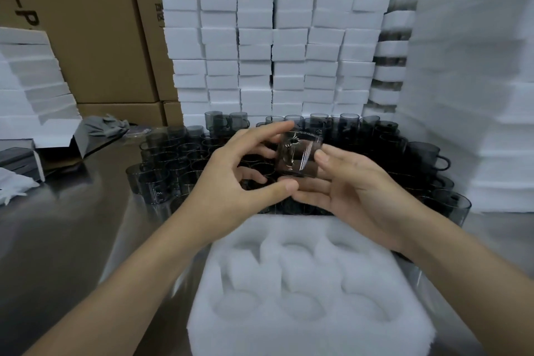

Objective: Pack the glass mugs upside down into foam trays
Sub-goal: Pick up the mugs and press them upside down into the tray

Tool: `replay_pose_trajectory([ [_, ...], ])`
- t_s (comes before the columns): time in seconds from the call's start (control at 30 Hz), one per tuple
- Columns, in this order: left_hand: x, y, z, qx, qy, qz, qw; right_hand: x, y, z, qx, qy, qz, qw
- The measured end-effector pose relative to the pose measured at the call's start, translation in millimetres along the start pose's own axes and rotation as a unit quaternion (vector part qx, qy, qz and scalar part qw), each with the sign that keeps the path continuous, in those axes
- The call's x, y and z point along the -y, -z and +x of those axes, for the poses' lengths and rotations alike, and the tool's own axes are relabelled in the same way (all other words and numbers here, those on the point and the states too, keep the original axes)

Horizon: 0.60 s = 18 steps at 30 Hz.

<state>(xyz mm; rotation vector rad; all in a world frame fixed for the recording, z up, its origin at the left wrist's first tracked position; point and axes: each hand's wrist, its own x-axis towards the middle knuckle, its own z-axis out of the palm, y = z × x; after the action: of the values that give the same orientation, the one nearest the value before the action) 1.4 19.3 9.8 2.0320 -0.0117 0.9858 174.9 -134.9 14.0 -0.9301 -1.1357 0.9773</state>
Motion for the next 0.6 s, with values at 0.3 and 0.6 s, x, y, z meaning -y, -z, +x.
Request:
replay_pose_trajectory([
  [0.3,2.9,-5.0,-3.6,-0.063,-0.142,0.246,0.957,-9.4,-11.4,-0.3,-0.087,0.028,-0.125,0.988],
  [0.6,3.0,-8.9,-4.1,-0.098,-0.126,0.223,0.962,-4.4,-9.9,-0.4,-0.075,0.041,-0.027,0.996],
])
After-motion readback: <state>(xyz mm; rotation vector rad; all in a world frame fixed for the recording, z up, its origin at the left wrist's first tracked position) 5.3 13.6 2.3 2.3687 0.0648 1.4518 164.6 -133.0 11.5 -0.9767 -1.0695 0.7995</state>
